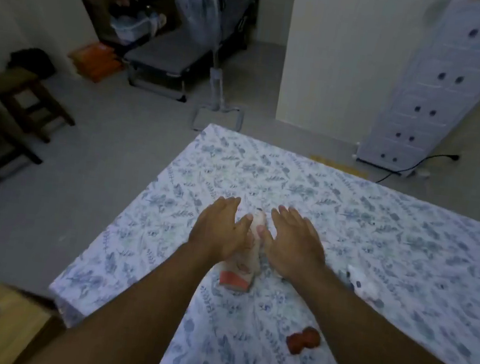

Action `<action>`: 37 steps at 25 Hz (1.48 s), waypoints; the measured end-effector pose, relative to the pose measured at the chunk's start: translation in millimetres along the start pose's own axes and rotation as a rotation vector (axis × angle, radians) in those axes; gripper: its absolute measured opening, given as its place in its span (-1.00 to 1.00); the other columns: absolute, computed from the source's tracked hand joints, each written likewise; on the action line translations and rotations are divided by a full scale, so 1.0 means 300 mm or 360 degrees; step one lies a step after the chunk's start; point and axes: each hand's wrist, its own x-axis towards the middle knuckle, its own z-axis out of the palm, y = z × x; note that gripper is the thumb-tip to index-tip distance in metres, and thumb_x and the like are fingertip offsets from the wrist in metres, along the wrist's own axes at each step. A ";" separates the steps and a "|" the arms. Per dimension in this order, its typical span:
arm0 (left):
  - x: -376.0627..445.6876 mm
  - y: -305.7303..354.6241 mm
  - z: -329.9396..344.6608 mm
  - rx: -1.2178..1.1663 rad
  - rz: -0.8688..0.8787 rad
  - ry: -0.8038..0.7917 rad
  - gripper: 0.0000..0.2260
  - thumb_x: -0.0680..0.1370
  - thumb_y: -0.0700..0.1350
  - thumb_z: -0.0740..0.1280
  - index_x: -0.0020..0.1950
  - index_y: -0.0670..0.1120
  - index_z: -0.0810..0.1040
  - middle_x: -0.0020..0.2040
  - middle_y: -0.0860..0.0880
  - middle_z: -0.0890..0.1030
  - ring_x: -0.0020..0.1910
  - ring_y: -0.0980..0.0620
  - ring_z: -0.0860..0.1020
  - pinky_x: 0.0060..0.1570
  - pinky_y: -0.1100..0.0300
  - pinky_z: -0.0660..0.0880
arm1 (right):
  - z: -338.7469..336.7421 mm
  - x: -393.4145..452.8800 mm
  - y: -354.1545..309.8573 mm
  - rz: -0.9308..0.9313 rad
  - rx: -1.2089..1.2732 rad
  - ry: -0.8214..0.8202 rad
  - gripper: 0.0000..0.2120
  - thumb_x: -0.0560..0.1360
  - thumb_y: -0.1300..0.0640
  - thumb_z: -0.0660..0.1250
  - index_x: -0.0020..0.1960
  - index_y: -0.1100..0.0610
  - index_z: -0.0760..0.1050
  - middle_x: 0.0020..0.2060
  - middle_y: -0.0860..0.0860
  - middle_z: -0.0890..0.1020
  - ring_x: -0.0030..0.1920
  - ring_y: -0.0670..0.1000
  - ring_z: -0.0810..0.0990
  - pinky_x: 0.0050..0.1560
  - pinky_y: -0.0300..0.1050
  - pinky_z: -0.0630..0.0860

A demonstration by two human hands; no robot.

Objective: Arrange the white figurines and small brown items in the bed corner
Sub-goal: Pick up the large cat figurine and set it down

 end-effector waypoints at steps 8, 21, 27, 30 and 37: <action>0.133 -0.209 0.163 -0.0961 -0.0602 -0.0577 -0.46 0.66 0.20 0.12 0.60 0.01 0.21 0.58 -0.09 0.31 0.52 -0.10 0.32 0.48 0.01 0.26 | 0.263 0.102 -0.066 0.0688 0.1031 -0.0224 -0.33 0.56 -0.26 0.22 0.60 -0.13 0.11 0.38 0.13 0.55 0.34 0.14 0.55 0.38 0.11 0.44; 0.027 -0.424 -0.079 -0.1306 0.0008 -0.0059 -0.49 0.54 -0.15 0.46 0.44 0.13 0.43 0.32 0.18 0.55 0.29 0.15 0.54 0.19 0.01 0.59 | 0.250 0.117 -0.279 0.0152 0.1653 0.0025 -0.22 0.46 0.48 0.41 0.40 -0.26 0.36 0.19 -0.23 0.65 0.22 -0.22 0.63 0.16 -0.29 0.57; -0.035 -0.461 0.008 -0.1193 0.0122 0.0034 -0.46 0.57 -0.06 0.43 0.50 0.14 0.33 0.43 0.09 0.45 0.43 0.06 0.44 0.35 -0.10 0.47 | 0.317 0.060 -0.265 0.0125 0.1625 0.0025 -0.28 0.49 0.42 0.42 0.51 -0.06 0.29 0.28 -0.15 0.62 0.30 -0.15 0.59 0.21 -0.28 0.54; -0.039 -0.458 0.019 -0.1175 0.0190 0.0036 -0.45 0.60 -0.08 0.39 0.54 0.04 0.28 0.46 0.07 0.42 0.45 0.04 0.42 0.38 -0.10 0.44 | 0.330 0.054 -0.266 0.0088 0.1675 0.0049 -0.29 0.51 0.46 0.38 0.54 0.05 0.25 0.34 -0.03 0.57 0.34 -0.10 0.57 0.25 -0.25 0.52; -0.041 -0.451 0.016 -0.1179 0.0202 -0.0013 -0.43 0.60 -0.04 0.38 0.57 0.08 0.23 0.49 0.12 0.41 0.45 0.09 0.42 0.38 -0.07 0.45 | 0.341 0.046 -0.267 0.0098 0.1621 0.0087 -0.30 0.53 0.36 0.40 0.54 -0.08 0.25 0.36 -0.12 0.55 0.35 -0.15 0.54 0.29 -0.20 0.51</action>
